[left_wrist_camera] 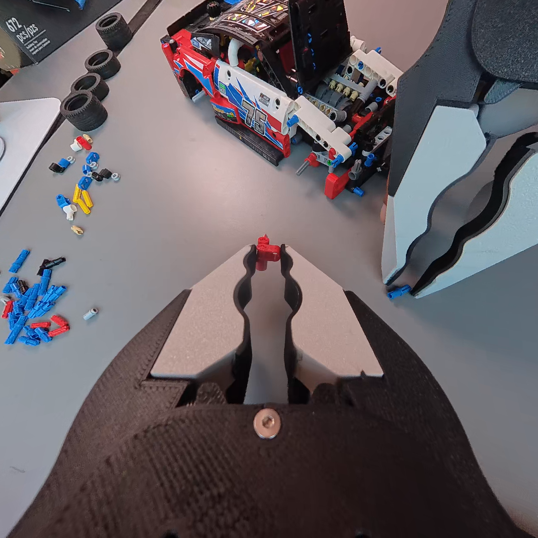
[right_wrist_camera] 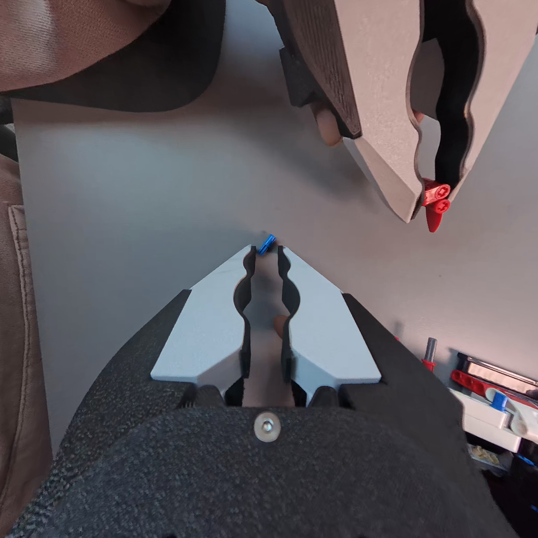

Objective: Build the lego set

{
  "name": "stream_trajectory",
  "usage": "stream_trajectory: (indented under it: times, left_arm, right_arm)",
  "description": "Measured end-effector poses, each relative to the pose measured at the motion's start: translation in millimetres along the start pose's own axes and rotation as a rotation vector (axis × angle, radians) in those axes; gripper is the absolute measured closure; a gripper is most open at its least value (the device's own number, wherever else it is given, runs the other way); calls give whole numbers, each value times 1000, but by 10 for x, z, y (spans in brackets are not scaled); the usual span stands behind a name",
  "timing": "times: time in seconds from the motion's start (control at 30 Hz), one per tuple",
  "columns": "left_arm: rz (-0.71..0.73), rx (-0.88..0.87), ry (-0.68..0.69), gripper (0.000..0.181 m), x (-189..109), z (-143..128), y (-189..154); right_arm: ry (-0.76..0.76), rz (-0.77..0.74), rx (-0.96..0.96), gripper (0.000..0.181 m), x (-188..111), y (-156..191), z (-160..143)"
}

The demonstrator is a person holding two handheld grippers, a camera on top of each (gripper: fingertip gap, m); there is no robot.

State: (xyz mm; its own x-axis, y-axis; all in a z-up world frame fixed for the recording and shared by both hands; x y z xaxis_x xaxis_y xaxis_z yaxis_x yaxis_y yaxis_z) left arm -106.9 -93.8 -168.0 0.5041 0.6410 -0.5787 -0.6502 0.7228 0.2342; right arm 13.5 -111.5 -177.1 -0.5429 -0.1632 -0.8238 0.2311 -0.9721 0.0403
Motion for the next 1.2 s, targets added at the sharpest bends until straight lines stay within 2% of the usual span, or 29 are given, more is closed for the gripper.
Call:
stream_trajectory:
  times: [0.03,0.33,0.37,0.53,0.63,0.73,0.83,0.97,1.1,1.2]
  left_arm:
    - [0,-1,-1,167,0,0,2]
    - [1,-3,0,167,-3,-3,1]
    - [2,-4,-2,167,-7,0,3]
    - [-56,-20,-75,167,-69,68,-23]
    - [-151,-32,-214,167,-186,199,-90]
    - [-227,-46,-342,167,-288,330,-146]
    - [-273,-41,-401,168,-291,401,-210]
    - [-301,-47,-419,168,-211,435,-291]
    - [-279,-26,-372,168,-90,412,-353]
    - [-289,-38,-304,167,21,339,-375]
  right_arm:
    - [-3,-10,16,168,2,2,2]
    - [-21,-102,110,173,22,70,15]
    - [-26,-111,103,179,25,72,13]
    - [-72,-75,-23,179,10,37,-19]
    - [-289,-53,-93,179,-326,-40,-9]
    - [-350,-132,-144,179,-716,-185,-86]
    - [-396,-216,-204,180,-891,-185,-126]
    - [-455,-288,-289,179,-893,-118,-128]
    - [-504,-195,-201,179,-850,-154,-193]
    - [-478,-171,-176,179,-837,-217,-280]
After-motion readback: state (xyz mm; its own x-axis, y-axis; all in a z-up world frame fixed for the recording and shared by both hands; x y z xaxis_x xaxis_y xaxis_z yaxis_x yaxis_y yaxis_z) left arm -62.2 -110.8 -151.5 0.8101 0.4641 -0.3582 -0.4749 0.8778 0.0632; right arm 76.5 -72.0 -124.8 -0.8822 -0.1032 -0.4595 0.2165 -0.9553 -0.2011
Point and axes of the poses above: each gripper's, where its closed fingertips meet, x out along the fingers, z out of its top, y = z × x across the jaws, the point moved 8 cm from there along -x, back along the fingers, and after that the axes turned 6 degrees about x, right-handed, at the moved point
